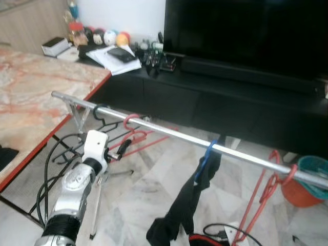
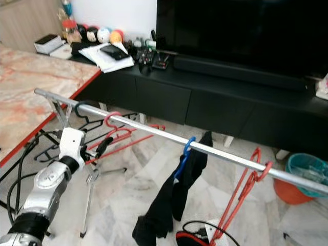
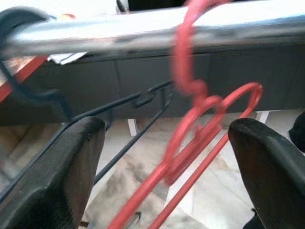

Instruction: Hang hanger

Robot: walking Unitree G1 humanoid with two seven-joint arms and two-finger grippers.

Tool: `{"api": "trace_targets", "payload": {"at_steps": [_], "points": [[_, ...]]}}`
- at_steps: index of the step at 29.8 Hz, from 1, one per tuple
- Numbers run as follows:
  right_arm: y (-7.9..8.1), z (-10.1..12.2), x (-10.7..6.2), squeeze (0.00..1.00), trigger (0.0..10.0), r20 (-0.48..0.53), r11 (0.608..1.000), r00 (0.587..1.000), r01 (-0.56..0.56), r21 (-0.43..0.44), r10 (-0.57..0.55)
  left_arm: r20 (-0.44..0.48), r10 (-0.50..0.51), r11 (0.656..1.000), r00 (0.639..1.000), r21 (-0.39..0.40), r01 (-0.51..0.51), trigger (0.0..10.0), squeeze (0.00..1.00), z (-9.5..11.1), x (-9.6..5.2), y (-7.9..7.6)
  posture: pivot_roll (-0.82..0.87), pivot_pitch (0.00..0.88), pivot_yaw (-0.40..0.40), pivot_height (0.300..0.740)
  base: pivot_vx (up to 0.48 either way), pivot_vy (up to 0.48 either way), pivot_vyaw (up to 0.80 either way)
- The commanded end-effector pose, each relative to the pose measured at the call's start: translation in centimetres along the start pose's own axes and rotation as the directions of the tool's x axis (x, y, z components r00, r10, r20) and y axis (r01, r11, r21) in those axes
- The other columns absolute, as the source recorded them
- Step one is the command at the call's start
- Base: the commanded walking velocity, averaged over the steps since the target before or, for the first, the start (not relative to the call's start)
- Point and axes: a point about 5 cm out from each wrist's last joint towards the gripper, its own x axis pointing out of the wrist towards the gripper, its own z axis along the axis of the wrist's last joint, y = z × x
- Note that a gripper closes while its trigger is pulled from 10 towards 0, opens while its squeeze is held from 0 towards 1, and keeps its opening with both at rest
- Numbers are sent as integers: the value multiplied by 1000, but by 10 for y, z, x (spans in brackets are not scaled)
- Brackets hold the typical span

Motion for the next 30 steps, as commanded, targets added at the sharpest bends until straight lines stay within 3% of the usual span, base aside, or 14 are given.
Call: {"api": "trace_targets", "payload": {"at_steps": [1,10,15,17,30], "points": [[-2,2,0,0,10000,3,1000,1000,4,-2,-4,-11,-12,1000,1000,8,12,10000,0,0,1,-2,52,0,-62,740,0,0,0],[-2,2,0,0,10000,3,1000,1000,0,-8,0,-65,-4,999,998,40,7,10000,0,-6,5,8,50,0,-64,740,0,0,0],[-3,2,0,0,10000,2,1000,1000,0,-8,0,-95,-3,1000,995,20,5,10000,0,-8,12,14,45,0,-64,740,0,0,0],[-3,2,0,0,10000,2,1000,1000,0,-8,0,-110,-18,999,994,-33,15,10000,0,-9,17,15,45,0,-64,740,0,0,0],[-3,2,0,0,10000,2,1000,1000,0,-8,0,-125,-15,999,992,-33,11,10000,0,-10,19,17,45,0,-64,740,0,0,0]]}}
